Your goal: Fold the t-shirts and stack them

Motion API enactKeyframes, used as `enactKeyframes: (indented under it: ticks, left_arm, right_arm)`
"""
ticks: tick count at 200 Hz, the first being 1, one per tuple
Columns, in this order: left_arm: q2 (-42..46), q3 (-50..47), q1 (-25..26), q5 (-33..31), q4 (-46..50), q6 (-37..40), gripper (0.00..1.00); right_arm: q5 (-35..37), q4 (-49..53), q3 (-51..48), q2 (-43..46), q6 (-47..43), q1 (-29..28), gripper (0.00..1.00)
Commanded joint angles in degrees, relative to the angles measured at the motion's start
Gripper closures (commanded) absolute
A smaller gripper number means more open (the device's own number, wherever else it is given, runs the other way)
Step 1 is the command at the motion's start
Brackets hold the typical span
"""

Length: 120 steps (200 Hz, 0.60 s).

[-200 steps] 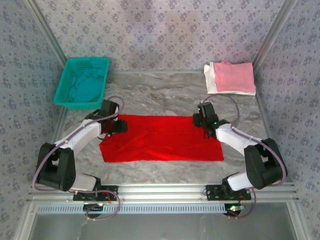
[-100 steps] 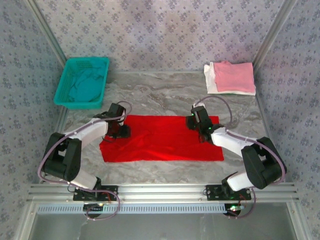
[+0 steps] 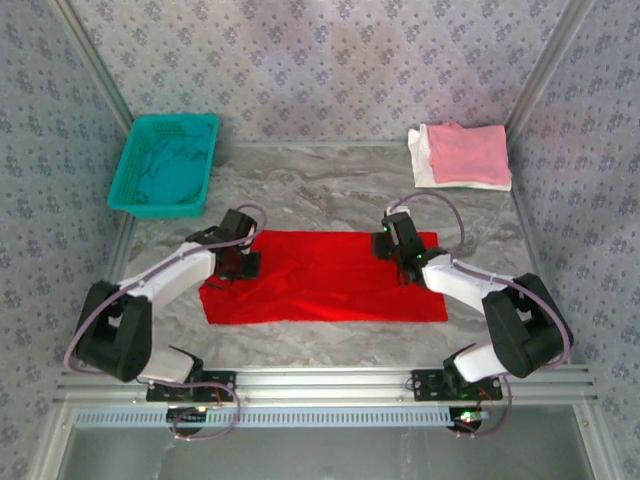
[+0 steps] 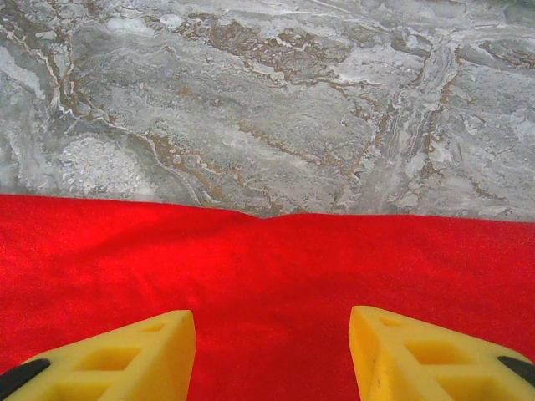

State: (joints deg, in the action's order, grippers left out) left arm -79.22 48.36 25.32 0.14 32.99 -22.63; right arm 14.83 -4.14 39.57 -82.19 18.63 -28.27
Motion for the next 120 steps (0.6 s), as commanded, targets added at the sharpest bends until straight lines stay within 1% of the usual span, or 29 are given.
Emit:
enactKeyframes:
  ticks: [1,9,23,27,34,37,51,62,80,93,111,120]
  left_arm:
    - [4.45,0.41,0.53,-2.27,4.43,-1.58,1.00]
    - [4.97,0.18,0.12,-3.34,4.64,-2.41,0.99]
    - [4.27,0.13,-2.63,-2.74,4.62,-3.08,0.86]
    - [3.80,0.23,-3.60,-2.28,4.75,-3.19,0.82]
    - [2.74,0.48,-5.04,-1.25,4.56,-3.09,0.68]
    - [2.20,0.63,-5.54,-0.86,4.54,-2.99,0.64]
    - [-0.50,1.60,-6.80,-0.16,4.54,-2.13,0.60]
    - [-2.75,2.34,-7.06,0.14,4.52,-1.82,0.54]
    - [-5.99,2.61,-7.13,0.95,3.77,-1.55,0.52]
    - [-7.37,2.38,-7.07,1.69,3.08,-1.31,0.53]
    - [-7.96,1.73,-6.87,2.02,2.47,-1.01,0.60]
    - [-7.91,1.33,-6.86,1.75,2.56,-1.09,0.70]
  right_arm:
    - [1.43,1.99,1.03,-0.62,1.29,0.28,0.46]
    - [1.11,2.15,1.03,-0.64,1.53,0.52,0.46]
    - [0.67,2.11,1.02,-0.60,1.68,0.67,0.45]
    - [0.56,2.04,1.08,-0.69,1.75,0.71,0.45]
    - [0.42,2.12,1.09,-0.70,1.71,0.73,0.45]
    - [0.38,2.14,1.12,-0.84,1.75,0.75,0.45]
    - [0.44,2.21,1.11,-0.85,1.76,0.76,0.45]
    - [0.59,2.54,1.12,-0.81,1.73,0.85,0.45]
    - [0.73,2.92,1.30,-0.84,1.75,0.95,0.45]
    - [0.73,2.92,1.29,-0.84,1.76,0.97,0.45]
    - [0.73,2.91,1.29,-0.85,1.85,1.11,0.45]
    - [0.77,3.00,1.23,-0.85,1.85,1.05,0.45]
